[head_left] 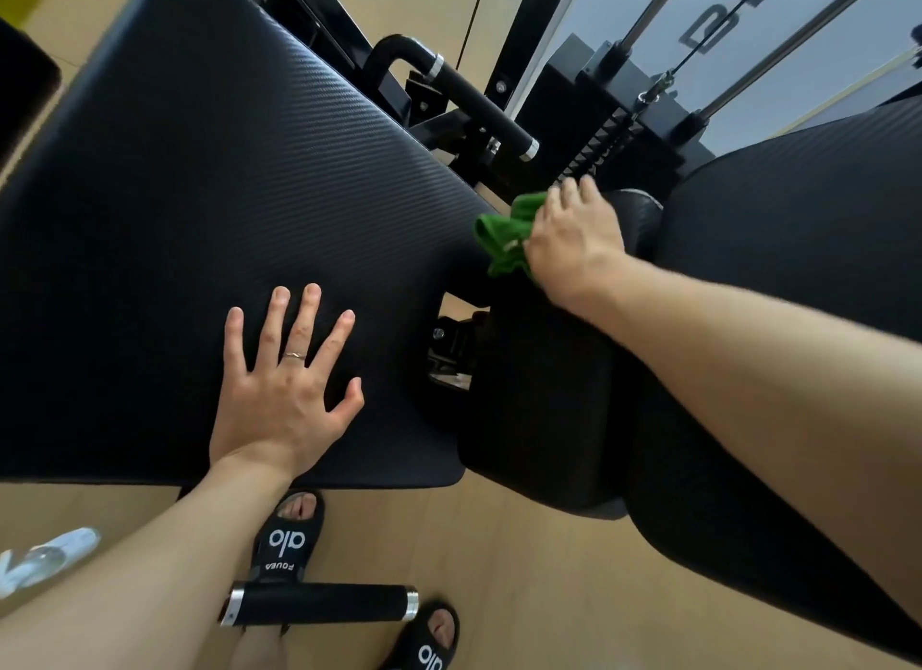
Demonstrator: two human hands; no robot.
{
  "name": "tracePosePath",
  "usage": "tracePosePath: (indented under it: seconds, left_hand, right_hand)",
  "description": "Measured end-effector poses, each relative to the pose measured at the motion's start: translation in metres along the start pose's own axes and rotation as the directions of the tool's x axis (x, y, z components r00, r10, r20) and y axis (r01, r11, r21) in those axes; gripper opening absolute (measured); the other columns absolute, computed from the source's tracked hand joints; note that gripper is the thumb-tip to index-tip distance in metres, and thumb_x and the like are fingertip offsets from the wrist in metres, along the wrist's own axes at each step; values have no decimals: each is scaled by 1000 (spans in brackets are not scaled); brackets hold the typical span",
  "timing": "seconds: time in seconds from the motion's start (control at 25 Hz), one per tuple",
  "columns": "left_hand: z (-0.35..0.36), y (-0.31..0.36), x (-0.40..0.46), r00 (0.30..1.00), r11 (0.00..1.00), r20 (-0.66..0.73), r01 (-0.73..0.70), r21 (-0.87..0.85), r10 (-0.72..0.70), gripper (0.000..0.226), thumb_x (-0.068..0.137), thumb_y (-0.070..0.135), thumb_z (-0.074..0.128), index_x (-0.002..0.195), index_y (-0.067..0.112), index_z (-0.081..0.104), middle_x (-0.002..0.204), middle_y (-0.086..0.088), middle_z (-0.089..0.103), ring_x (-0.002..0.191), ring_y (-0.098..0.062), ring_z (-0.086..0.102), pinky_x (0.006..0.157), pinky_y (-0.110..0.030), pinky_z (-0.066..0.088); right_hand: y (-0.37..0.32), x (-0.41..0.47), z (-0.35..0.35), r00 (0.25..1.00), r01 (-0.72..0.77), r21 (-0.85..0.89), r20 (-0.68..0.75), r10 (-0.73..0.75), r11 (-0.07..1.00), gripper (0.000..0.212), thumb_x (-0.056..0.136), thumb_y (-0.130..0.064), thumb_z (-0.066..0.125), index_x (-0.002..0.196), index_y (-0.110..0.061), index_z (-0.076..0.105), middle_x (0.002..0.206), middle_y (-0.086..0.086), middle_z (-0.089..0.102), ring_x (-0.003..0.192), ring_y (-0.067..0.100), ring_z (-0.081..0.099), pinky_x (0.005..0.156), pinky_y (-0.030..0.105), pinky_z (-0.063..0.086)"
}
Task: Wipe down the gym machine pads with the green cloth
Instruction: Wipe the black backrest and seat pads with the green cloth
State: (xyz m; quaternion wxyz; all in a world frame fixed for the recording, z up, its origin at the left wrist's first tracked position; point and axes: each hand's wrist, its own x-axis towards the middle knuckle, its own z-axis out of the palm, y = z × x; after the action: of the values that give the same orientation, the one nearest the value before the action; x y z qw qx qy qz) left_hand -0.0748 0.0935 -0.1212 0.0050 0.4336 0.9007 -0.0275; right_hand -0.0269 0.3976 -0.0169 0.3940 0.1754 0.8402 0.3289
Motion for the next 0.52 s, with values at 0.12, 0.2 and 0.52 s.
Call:
tracePosePath:
  seconds: [0.12, 0.2, 0.52]
  left_hand:
    - [0, 1, -1, 1000, 1000, 1, -3, 19, 3, 73, 93, 59, 33, 159, 30, 23, 170, -11, 11, 157, -35, 9, 124, -61, -1]
    - [-2, 1, -1, 1000, 1000, 4, 4, 18, -4, 73, 93, 59, 33, 159, 30, 24, 170, -12, 12, 157, -35, 9, 124, -62, -1]
    - [-3, 2, 0, 1000, 1000, 12, 6, 21, -7, 72, 94, 60, 31, 159, 30, 23, 170, -11, 11, 157, -34, 9, 124, -61, 0]
  right_hand:
    - [-6, 18, -3, 996, -68, 48, 58, 65, 997, 58, 104, -36, 32, 151, -1, 39, 154, 23, 39, 145, 40, 31, 123, 49, 15]
    - [-25, 6, -1, 1000, -3, 53, 22, 2, 999, 57, 103, -39, 34, 149, -7, 45, 149, 16, 47, 139, 35, 38, 120, 47, 20]
    - [-101, -88, 18, 884, 468, 82, -46, -466, 880, 47, 106, -33, 35, 147, -16, 47, 149, 6, 49, 139, 31, 38, 119, 46, 22]
